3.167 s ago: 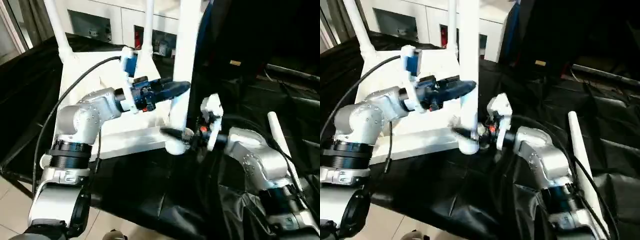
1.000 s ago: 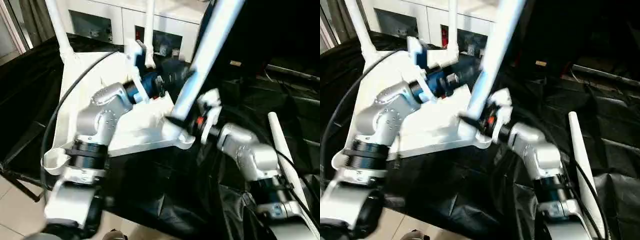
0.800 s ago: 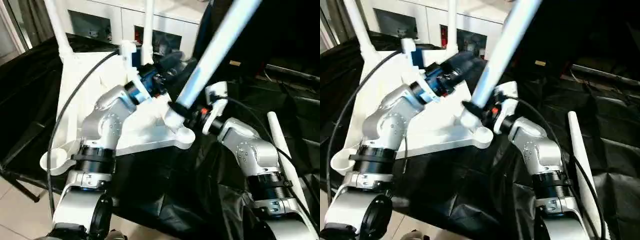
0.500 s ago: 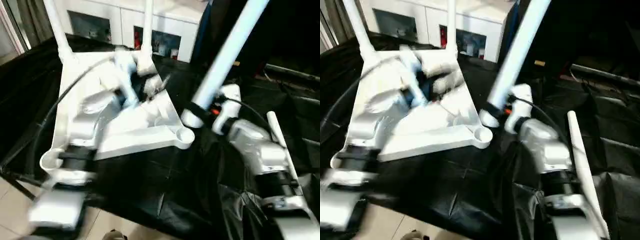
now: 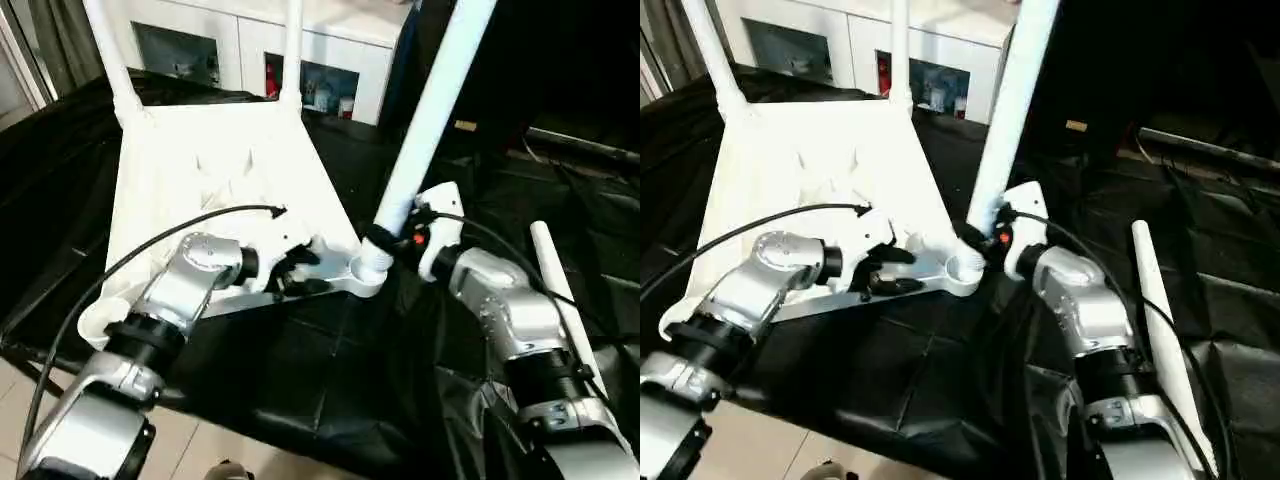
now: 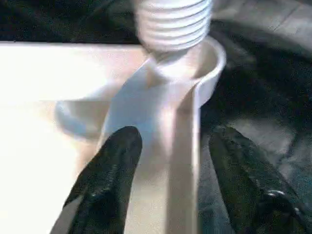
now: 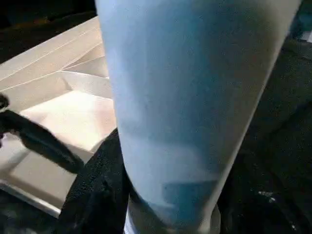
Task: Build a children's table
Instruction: Insert table leg to table base
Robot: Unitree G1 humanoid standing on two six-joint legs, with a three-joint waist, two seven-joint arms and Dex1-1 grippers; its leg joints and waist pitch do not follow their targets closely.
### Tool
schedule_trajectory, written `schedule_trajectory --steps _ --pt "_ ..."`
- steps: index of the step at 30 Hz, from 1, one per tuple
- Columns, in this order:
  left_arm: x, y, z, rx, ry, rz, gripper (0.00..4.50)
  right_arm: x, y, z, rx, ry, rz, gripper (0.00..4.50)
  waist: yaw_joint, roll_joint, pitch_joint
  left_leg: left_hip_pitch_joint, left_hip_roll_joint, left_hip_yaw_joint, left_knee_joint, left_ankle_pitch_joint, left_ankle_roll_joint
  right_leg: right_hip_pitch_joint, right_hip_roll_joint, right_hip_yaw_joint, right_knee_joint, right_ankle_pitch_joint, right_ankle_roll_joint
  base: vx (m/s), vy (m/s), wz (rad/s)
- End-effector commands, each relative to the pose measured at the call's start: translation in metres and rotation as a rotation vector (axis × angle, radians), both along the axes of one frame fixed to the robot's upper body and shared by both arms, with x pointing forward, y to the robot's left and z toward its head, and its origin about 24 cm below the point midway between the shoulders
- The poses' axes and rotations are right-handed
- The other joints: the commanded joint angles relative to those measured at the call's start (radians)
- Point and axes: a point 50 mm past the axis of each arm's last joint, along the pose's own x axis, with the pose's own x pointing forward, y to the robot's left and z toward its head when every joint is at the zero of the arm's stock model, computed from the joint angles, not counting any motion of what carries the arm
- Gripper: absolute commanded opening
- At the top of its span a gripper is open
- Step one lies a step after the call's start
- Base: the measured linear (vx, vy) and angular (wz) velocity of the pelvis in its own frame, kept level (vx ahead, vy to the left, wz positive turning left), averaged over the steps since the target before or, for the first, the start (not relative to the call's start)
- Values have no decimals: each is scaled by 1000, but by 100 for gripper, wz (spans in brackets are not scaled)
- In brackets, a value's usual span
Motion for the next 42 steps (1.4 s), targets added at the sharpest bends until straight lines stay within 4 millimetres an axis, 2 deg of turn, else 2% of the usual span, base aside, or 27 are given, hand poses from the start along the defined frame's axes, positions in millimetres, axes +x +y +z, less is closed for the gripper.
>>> schedule_trajectory --steps 1,3,5,9,14,15,16,19,20,23,25,27,32,42 --pt "2 0 1 31 5 21 231 0 -2 6 -13 -33 4 193 2 19 -81 11 27 -17 -62 -136 -23 60 -84 55 -65 -73 -190 0 0 0" --pt "2 1 0 24 22 31 229 0 -2 6 -13 -33 5 193 2 19 -80 11 27 -16 -62 -140 -23 59 -84 56 -66 -79 -195 0 0 0" --pt "1 0 0 20 23 18 198 0 -2 6 -12 -33 7 193 2 18 -79 11 27 -17 -62 -151 -24 60 -85 56 -68 -96 -193 0 0 0" --pt "0 -1 -2 11 30 2 170 -1 -1 5 -15 -32 10 193 2 18 -78 11 27 -17 -63 -163 -28 59 -85 56 -72 -126 -184 0 0 0" --pt "-1 -6 -3 -16 53 5 138 0 -1 6 -20 -36 12 193 2 18 -79 11 27 -17 -62 -150 -24 58 -84 56 -69 -100 -191 0 0 0" --pt "-1 -6 -3 -15 57 5 121 1 -1 6 -21 -37 11 193 3 22 -79 11 27 -17 -62 -153 -24 59 -85 56 -70 -98 -192 0 0 0" --pt "0 -7 -4 -11 59 1 107 1 -1 6 -22 -38 11 193 2 21 -79 11 27 -17 -62 -155 -24 59 -84 56 -70 -98 -192 0 0 0" --pt "0 -7 -4 -2 64 -5 100 1 -1 6 -22 -38 10 193 2 20 -79 10 26 -17 -63 -156 -24 60 -84 56 -71 -100 -190 0 0 0" --pt "-1 -7 -4 -11 79 -17 84 1 -2 6 -23 -38 10 193 2 23 -80 11 26 -18 -63 -157 -25 60 -85 56 -70 -98 -192 0 0 0" --pt "-2 -6 -5 3 82 -26 58 1 -2 6 -24 -37 9 193 2 21 -79 11 27 -18 -63 -159 -24 59 -84 55 -70 -98 -194 0 0 0" --pt "-2 -5 -6 22 84 -24 59 1 -2 6 -25 -37 10 193 2 21 -80 11 27 -18 -63 -154 -23 60 -84 56 -69 -90 -195 0 0 0" --pt "-2 -3 -8 32 86 -23 21 1 -2 6 -25 -38 11 193 2 20 -79 11 27 -17 -63 -158 -22 60 -84 56 -70 -94 -195 0 0 0" --pt "-3 -1 -10 51 94 -25 2 2 -1 7 -23 -40 15 193 1 18 -78 11 27 -18 -64 -163 -24 60 -85 55 -72 -113 -190 0 0 0" --pt "-8 1 -10 71 107 -76 0 -2 6 2 -29 14 104 193 -4 16 -78 9 27 -18 -64 -152 -13 61 -86 55 -71 -115 -194 0 0 0"
